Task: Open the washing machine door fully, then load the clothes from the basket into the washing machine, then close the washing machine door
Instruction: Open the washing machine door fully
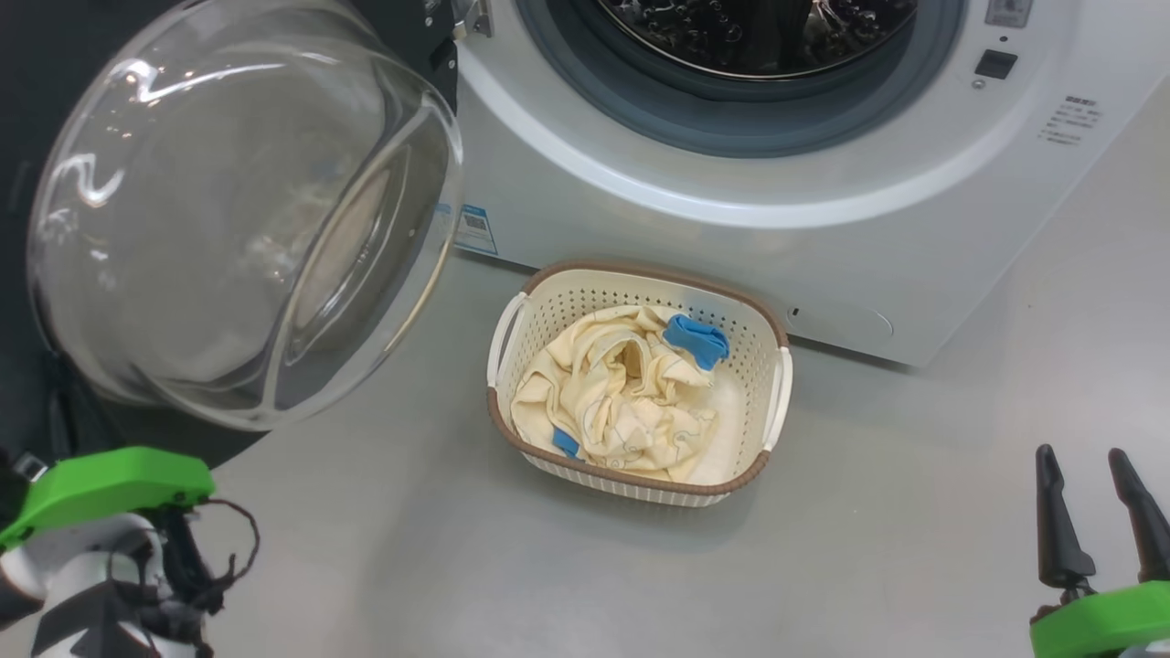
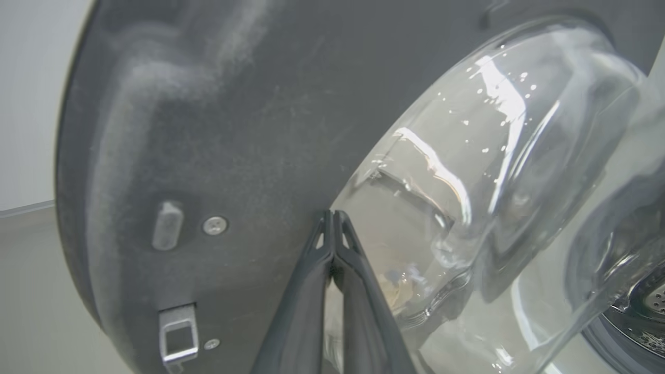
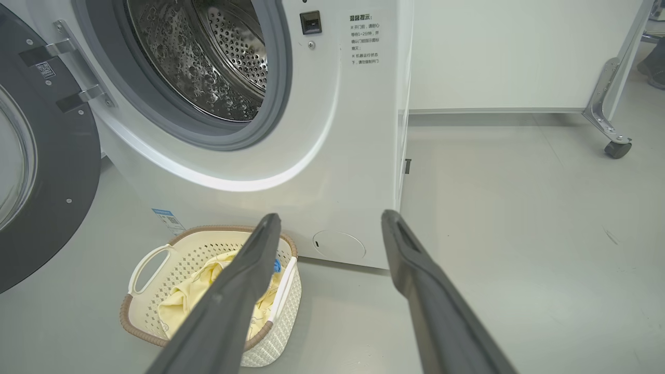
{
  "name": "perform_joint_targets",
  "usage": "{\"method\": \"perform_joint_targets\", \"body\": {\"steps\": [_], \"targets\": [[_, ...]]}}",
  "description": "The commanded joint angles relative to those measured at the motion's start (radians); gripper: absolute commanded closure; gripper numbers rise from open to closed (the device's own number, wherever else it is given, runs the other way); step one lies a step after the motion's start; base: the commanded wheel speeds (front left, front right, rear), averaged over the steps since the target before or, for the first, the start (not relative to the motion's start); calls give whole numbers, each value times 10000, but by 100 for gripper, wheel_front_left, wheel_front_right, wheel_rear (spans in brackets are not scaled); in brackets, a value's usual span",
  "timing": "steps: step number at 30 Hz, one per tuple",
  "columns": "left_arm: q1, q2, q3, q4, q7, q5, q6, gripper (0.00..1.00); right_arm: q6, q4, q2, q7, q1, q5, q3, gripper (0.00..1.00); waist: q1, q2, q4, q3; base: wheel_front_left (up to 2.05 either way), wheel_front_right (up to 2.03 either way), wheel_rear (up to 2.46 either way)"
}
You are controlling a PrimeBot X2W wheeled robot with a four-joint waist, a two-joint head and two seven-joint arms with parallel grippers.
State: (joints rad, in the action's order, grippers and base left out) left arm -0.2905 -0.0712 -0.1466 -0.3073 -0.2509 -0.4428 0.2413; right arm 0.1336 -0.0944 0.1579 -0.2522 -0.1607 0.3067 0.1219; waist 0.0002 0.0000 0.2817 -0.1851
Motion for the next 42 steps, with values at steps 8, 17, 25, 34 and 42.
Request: {"method": "perform_joint_targets", "body": {"steps": [8,17,25,34,42], "targets": [[-1110,-83,-1637,-455,-108,858,-272,100,-29,272,361,-95,399,64,-205,0,-2,0,-234,-91,0,0,0],[-1456,64,-2501,-1059,-108,1602,-591,100,-29,182,239,-95,454,52,-251,0,-2,0,-362,57,0,0,0],[-1207,175,-2749,-678,-108,1918,-972,100,-29,132,93,-95,370,21,-243,0,-2,0,-350,433,0,0,0],[65,206,-1339,1283,-108,1278,-1207,55,-29,96,-54,-95,338,28,-265,0,-2,0,-379,803,0,0,0],[1573,208,1081,4096,-108,1238,-899,0,-29,118,-192,-95,302,9,-325,0,-2,0,-591,1122,0,0,0]]}}
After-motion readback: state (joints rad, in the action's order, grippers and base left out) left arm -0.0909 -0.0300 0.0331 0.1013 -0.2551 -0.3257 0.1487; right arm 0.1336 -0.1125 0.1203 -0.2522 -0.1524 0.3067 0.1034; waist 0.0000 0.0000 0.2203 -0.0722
